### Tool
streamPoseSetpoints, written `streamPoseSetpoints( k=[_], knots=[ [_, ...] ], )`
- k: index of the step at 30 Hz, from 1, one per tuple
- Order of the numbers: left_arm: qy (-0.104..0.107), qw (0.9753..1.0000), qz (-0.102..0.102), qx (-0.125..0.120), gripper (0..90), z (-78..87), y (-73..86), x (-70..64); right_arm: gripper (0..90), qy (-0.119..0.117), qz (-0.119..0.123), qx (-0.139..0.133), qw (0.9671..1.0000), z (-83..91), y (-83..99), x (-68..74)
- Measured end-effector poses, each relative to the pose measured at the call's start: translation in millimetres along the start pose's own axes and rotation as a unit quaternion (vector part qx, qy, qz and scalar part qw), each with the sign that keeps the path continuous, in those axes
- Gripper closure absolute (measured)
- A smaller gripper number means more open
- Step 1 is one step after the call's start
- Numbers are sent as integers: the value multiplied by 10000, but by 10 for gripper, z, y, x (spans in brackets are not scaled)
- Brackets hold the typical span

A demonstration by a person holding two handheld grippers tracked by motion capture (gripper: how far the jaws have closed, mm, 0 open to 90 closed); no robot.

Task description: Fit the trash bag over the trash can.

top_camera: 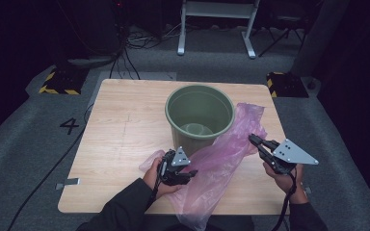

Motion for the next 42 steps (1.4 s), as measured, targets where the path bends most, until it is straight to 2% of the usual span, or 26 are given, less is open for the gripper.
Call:
streamPoseSetpoints(
  k=[4, 5, 6, 10, 11, 14, 15, 16, 17, 19, 20, 21, 22, 23, 25, 26, 28, 29, 31, 33, 34, 35, 37, 38, 41, 42],
  knots=[
    [80, 9992, -276, -274, 861, 134, -35, -67, 900, -143, 398, -379, 9984, 124, -345, 106],
    [65, 9990, -329, -308, 861, 164, -38, -78, 900, -143, 398, -379, 9984, 124, -345, 106],
    [103, 9979, -470, -435, 877, 242, -42, -115, 900, -181, 576, -519, 9968, 164, -484, 148],
    [193, 9963, -569, -621, 886, 381, -29, -166, 900, -310, 790, -673, 9941, 169, -681, 210],
    [212, 9958, -607, -652, 888, 425, -24, -182, 900, -420, 926, -740, 9921, 109, -797, 237],
    [207, 9949, -627, -762, 888, 556, -23, -194, 900, -508, 1002, -687, 9913, -15, -896, 242],
    [179, 9946, -641, -797, 888, 606, -22, -186, 900, -690, 964, -575, 9913, -177, -969, 241],
    [136, 9945, -622, -826, 888, 640, -21, -173, 900, -690, 964, -575, 9913, -177, -969, 241],
    [117, 9944, -574, -878, 888, 691, -23, -141, 900, -827, 901, -405, 9917, -354, -1023, 236],
    [85, 9942, -535, -931, 887, 723, -26, -117, 900, -868, 881, -315, 9918, -423, -1036, 232],
    [52, 9935, -460, -1039, 887, 766, -40, -88, 900, -1017, 801, 48, 9916, -634, -1043, 215],
    [52, 9935, -460, -1039, 887, 766, -40, -88, 900, -1017, 801, 48, 9916, -634, -1043, 215],
    [-31, 9919, -454, -1188, 887, 822, -68, -67, 900, -1072, 682, 201, 9917, -797, -1036, 188],
    [-31, 9919, -454, -1188, 886, 822, -68, -67, 900, -1072, 682, 201, 9917, -797, -1036, 188],
    [-176, 9889, -440, -1406, 885, 887, -107, -47, 900, -1193, 513, 426, 9906, -947, -1004, 168],
    [-217, 9875, -431, -1503, 886, 917, -125, -42, 900, -1365, 341, 680, 9877, -1081, -954, 153],
    [-298, 9852, -435, -1633, 886, 974, -154, -25, 900, -1382, 264, 765, 9871, -1137, -931, 140],
    [-356, 9844, -447, -1664, 886, 996, -168, -11, 900, -1528, 97, 969, 9834, -1228, -879, 132],
    [-394, 9837, -435, -1701, 885, 1024, -200, 9, 900, -1526, 82, 1043, 9827, -1258, -859, 124],
    [-449, 9820, -452, -1780, 885, 1065, -259, 35, 897, -1645, -43, 1417, 9761, -1370, -764, 113],
    [-449, 9820, -452, -1780, 885, 1065, -259, 35, 897, -1645, -43, 1417, 9761, -1370, -764, 113],
    [-475, 9813, -485, -1799, 883, 1077, -286, 41, 894, -1739, -65, 1621, 9713, -1426, -715, 112],
    [-519, 9810, -495, -1804, 880, 1091, -323, 54, 893, -1743, -58, 1717, 9696, -1450, -693, 111],
    [-578, 9804, -506, -1816, 874, 1101, -352, 74, 875, -1784, -92, 1883, 9657, -1497, -656, 109],
    [-682, 9797, -431, -1836, 855, 1116, -421, 131, 842, -1700, -66, 2003, 9648, -1551, -629, 93],
    [-717, 9793, -423, -1843, 862, 1124, -443, 153, 782, -1671, -16, 2050, 9644, -1581, -617, 84]
  ],
)
Point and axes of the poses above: each handheld gripper's, and its own axes: z roughly backward along the jaws, y roughly out of its underside, x roughly to its left, the point moved 7 cm from there along -z, roughly forward along the jaws, and after that the axes turned 5 degrees about z, right-handed, at the moved point
